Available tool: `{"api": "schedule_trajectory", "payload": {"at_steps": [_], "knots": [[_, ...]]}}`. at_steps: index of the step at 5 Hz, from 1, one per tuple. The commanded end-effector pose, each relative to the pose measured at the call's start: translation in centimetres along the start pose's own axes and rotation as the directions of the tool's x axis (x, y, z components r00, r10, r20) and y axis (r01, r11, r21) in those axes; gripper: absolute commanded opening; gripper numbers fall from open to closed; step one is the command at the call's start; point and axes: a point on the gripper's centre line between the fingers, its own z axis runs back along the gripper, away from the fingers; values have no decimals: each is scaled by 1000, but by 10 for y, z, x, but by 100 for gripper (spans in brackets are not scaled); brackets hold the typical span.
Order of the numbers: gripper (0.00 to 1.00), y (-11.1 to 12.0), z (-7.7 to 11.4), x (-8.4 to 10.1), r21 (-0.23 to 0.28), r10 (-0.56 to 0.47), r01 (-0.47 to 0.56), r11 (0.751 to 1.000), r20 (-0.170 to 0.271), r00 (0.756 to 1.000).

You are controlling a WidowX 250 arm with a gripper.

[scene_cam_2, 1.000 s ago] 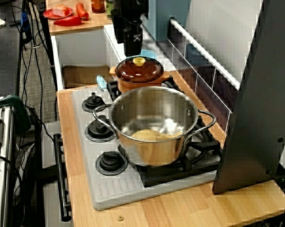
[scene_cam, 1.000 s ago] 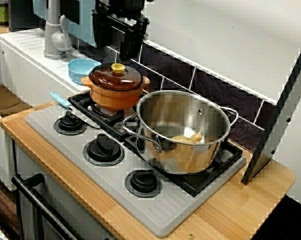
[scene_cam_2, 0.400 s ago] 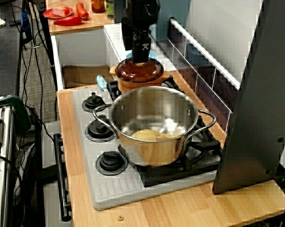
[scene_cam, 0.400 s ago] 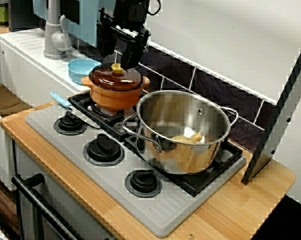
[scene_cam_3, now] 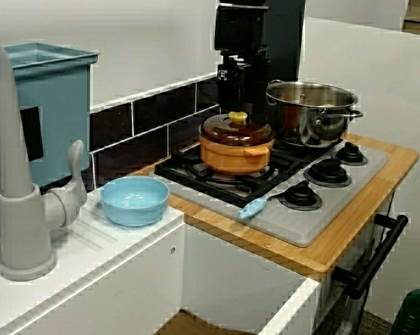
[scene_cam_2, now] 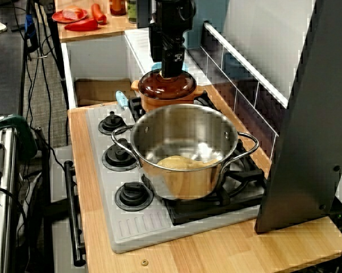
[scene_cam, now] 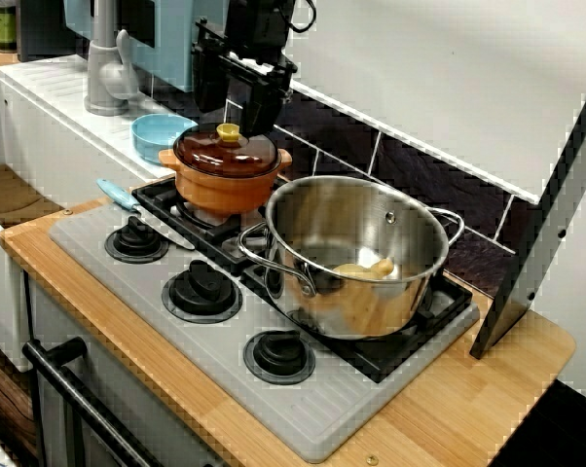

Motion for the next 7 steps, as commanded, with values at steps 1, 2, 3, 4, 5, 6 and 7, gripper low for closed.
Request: {"api": "schedule_trajectory", "payload": {"at_steps": [1, 2, 3, 4, 5, 6, 7], "knots": [[100, 1, 7, 13, 11, 15, -16, 1000, 40, 999], [100, 1, 4, 15, 13, 15, -16, 1000, 36, 999], [100, 1, 4, 15, 15, 13, -14, 1000, 35, 999], [100, 1, 5, 14, 14, 12, -12, 1000, 37, 999], [100, 1, 5, 11, 15, 9, -9, 1000, 38, 999], [100, 1, 4, 8, 16, 4, -4, 1000, 37, 999], [100, 0, 2, 7, 20, 3, -4, 1000, 36, 999]]}}
